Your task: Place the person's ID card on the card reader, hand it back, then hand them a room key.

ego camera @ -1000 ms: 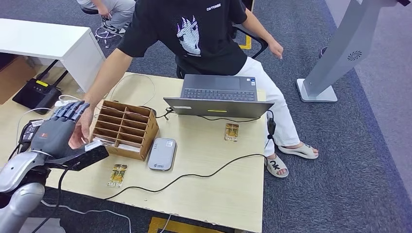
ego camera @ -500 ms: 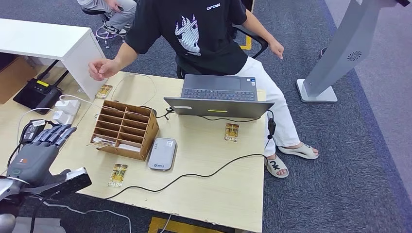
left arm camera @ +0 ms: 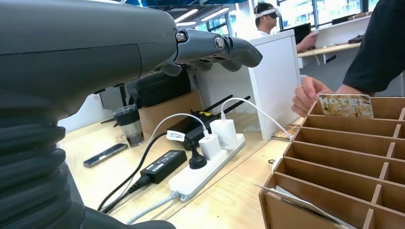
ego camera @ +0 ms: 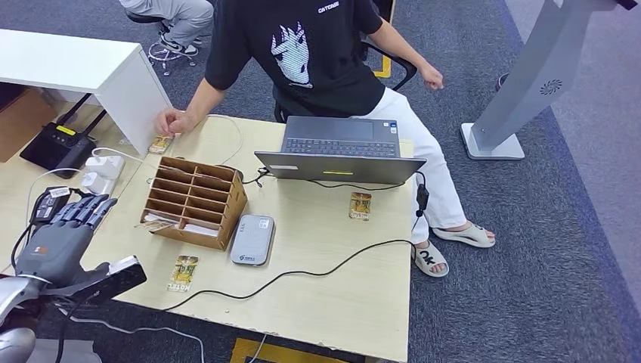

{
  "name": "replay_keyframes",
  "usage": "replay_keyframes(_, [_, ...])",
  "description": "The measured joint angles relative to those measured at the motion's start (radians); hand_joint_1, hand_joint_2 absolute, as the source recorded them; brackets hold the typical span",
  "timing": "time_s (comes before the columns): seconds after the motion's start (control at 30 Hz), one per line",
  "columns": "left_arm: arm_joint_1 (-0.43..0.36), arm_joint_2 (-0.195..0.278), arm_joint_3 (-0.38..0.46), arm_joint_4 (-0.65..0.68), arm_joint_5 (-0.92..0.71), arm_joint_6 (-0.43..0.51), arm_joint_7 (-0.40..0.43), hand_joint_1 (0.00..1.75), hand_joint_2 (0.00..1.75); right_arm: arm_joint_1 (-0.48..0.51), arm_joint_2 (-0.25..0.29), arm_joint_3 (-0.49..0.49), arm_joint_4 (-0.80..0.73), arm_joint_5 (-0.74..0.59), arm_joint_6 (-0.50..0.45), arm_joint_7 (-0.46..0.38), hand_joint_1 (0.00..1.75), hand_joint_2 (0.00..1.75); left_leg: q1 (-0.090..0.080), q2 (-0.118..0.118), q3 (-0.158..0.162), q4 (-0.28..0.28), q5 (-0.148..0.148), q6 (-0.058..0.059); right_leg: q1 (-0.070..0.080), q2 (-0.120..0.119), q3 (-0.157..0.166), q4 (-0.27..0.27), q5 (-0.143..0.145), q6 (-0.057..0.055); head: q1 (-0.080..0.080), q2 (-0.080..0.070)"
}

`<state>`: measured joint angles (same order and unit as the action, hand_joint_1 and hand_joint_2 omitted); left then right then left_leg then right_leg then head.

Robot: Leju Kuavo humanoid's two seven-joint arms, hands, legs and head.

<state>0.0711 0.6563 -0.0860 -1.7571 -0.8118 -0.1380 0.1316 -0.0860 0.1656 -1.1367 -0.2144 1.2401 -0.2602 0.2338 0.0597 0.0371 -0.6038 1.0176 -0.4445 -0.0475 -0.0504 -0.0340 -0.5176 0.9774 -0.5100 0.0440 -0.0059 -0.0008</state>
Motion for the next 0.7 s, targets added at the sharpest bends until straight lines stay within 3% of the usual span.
replay_keyframes(0.33, [-0.023,-0.030,0.000,0.040,-0.020,0.012,-0.001,0.04,1.75,0.000,0.000,0.000,0.000,0.005,0.001,-0.001,0.00,1.75,0.000,0.000,0.000,0.000,0.000,0.000,0.000,0.000,-0.002,0.000,0.000,0.000,0.000,0.000])
replay_keyframes(0.53, [-0.144,-0.144,-0.033,0.185,-0.131,0.115,-0.010,0.13,1.75,-0.004,0.001,0.010,0.000,0.037,0.012,-0.003,0.00,1.75,0.000,-0.002,0.000,0.000,0.000,0.000,0.000,-0.002,-0.001,0.000,0.001,0.000,0.000,0.000])
replay_keyframes(0.7, [-0.233,-0.223,-0.076,0.321,-0.157,0.132,-0.018,0.25,1.75,-0.006,0.001,0.025,0.000,0.053,0.015,-0.003,0.00,1.75,0.000,-0.001,0.000,0.001,0.001,0.000,0.000,-0.001,-0.001,0.000,0.002,0.000,0.000,0.000])
